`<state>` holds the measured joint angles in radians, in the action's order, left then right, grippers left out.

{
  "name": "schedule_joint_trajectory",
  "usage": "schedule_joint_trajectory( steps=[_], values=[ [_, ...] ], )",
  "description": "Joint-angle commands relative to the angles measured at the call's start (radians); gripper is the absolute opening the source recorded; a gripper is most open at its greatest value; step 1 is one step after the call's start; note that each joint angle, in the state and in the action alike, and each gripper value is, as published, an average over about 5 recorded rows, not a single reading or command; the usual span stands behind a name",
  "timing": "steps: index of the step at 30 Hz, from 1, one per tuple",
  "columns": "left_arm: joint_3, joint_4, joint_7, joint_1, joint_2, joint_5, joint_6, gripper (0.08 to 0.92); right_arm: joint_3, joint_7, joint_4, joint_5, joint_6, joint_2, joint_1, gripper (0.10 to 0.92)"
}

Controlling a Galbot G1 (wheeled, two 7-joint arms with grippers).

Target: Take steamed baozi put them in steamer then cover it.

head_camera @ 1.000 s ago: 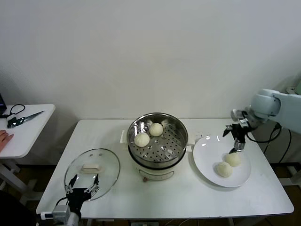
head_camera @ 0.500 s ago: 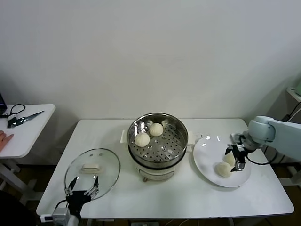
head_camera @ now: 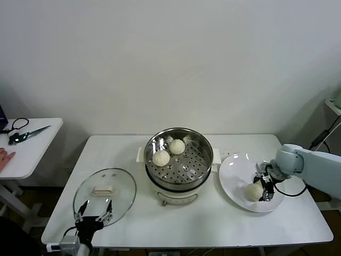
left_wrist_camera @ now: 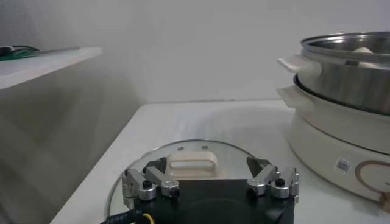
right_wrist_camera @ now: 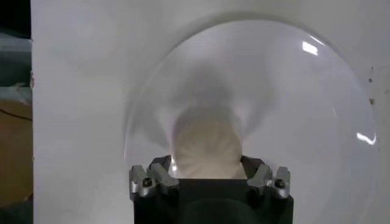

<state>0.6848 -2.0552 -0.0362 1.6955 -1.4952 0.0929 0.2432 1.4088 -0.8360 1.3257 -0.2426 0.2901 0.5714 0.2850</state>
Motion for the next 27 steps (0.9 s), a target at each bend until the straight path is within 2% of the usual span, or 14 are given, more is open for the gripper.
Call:
schedule_joint_trajectory(
  steps=[1, 7, 13, 16, 21, 27],
  values=[
    [-0.001, 0.002, 0.000, -0.001, -0.001, -0.001, 0.000, 0.823, -0.060, 0.022, -0.012, 0.040, 0.007, 0.008, -0.067, 0.753],
    [0.001, -0.001, 0.000, 0.000, -0.002, -0.002, 0.000, 0.823, -0.043, -0.013, 0.001, 0.055, -0.022, 0.008, -0.017, 0.710],
    [-0.005, -0.005, 0.000, 0.001, -0.007, -0.012, 0.001, 0.823, 0.035, -0.091, 0.008, 0.110, -0.148, 0.021, 0.173, 0.679],
    [-0.007, -0.010, 0.000, 0.003, -0.008, -0.018, 0.002, 0.823, 0.129, -0.142, 0.006, 0.118, -0.275, 0.058, 0.365, 0.679],
    [-0.008, -0.014, 0.000, 0.006, -0.007, -0.025, 0.002, 0.823, 0.292, -0.207, 0.005, 0.046, -0.526, 0.190, 0.718, 0.679],
    [-0.021, -0.013, 0.000, 0.009, -0.010, -0.041, 0.001, 0.823, 0.265, -0.240, 0.094, 0.027, -0.753, 0.326, 0.928, 0.679]
  ],
)
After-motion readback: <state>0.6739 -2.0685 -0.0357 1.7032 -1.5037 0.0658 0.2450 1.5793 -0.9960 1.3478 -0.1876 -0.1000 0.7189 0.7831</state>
